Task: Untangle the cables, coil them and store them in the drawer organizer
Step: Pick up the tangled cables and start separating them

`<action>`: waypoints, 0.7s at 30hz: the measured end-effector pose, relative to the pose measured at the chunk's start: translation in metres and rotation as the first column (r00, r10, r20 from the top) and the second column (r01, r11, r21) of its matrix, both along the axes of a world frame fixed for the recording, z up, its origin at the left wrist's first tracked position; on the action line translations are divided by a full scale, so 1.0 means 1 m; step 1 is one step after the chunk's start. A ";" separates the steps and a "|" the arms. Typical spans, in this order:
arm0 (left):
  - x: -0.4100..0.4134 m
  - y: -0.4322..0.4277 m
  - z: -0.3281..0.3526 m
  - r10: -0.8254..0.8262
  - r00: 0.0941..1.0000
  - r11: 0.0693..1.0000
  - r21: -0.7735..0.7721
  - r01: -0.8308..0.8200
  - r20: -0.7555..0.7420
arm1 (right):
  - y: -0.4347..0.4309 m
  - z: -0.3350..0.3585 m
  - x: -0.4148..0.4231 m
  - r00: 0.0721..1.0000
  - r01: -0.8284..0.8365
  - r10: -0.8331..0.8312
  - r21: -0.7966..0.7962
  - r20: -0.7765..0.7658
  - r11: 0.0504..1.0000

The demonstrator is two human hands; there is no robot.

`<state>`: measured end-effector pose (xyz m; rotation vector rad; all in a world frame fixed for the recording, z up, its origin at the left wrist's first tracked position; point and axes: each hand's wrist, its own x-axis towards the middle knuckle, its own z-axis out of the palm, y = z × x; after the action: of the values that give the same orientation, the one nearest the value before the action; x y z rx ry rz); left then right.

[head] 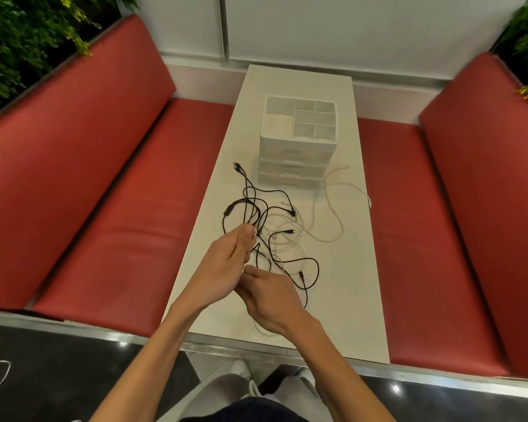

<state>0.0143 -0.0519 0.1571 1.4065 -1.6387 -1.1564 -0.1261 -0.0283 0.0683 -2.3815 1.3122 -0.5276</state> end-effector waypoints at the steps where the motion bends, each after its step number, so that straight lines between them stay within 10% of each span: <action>1: 0.002 0.001 -0.002 0.017 0.999 1.000 0.011 -0.017 -0.030 | 0.001 -0.002 0.000 1.000 0.008 -0.008 0.002 0.015 1.000; 10: 0.026 0.013 0.001 0.194 0.873 0.979 0.030 -0.202 -0.448 | 0.030 -0.040 -0.007 0.951 0.038 -0.182 0.492 0.249 0.870; 21: 0.054 0.014 -0.018 0.223 0.915 0.974 0.048 -0.220 -0.336 | 0.016 -0.078 -0.025 0.986 0.130 -0.165 0.490 0.029 0.862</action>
<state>0.0685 -0.0384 0.1388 1.2753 -1.2015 -1.1963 -0.1508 -0.0123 -0.0096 -1.8433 1.4065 -0.2726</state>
